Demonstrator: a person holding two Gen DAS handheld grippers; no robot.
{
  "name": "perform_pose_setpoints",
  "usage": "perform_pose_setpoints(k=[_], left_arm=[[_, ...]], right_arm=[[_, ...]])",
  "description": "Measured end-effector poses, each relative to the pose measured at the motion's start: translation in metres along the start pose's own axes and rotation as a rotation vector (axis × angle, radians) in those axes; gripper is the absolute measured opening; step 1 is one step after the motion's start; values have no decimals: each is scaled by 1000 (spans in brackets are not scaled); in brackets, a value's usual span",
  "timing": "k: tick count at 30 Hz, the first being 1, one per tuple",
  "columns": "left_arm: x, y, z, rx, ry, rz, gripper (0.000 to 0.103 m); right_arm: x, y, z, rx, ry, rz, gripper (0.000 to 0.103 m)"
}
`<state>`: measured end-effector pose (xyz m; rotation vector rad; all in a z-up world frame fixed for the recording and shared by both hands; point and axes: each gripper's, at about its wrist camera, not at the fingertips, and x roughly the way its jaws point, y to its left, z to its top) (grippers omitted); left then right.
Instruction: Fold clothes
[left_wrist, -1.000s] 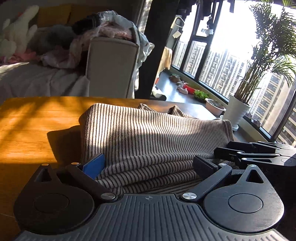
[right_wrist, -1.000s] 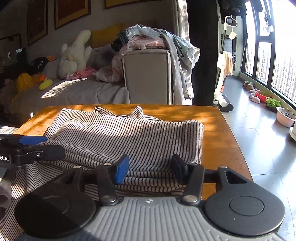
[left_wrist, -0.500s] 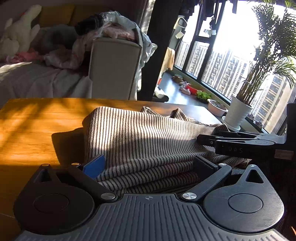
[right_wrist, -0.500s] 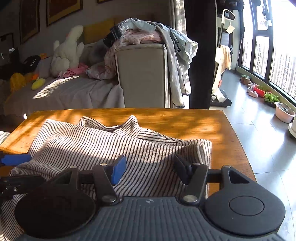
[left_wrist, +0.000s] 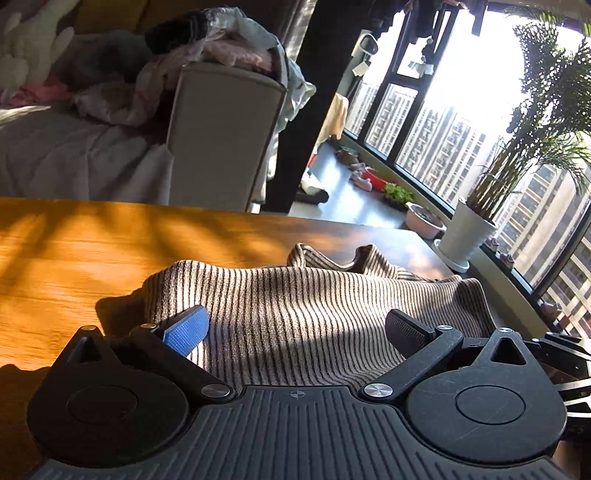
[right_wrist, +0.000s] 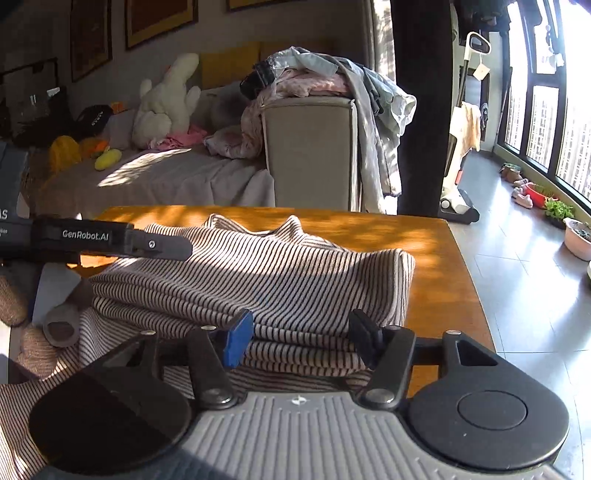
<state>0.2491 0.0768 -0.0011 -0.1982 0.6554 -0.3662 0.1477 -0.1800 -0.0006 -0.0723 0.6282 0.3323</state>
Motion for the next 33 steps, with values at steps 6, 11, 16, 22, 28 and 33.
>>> perform_pose_setpoints(k=[6, 11, 16, 22, 28, 33], left_arm=[[-23, -16, -2, 44, -31, 58, 103], [-57, -19, -25, 39, -49, 29, 103], [-52, -11, -41, 29, -32, 43, 103], [-54, -11, -44, 27, -37, 59, 103], [-55, -12, -46, 19, -39, 61, 103], [-58, -7, -46, -8, -52, 52, 103]], right_arm=[[3, 5, -4, -38, -7, -12, 63], [6, 8, -7, -69, -13, -23, 64], [5, 10, -8, -79, -16, -19, 68], [-13, 12, 1, -71, -69, -13, 71], [-7, 0, 22, -18, -66, -41, 63], [22, 2, 17, -97, 37, -78, 64]])
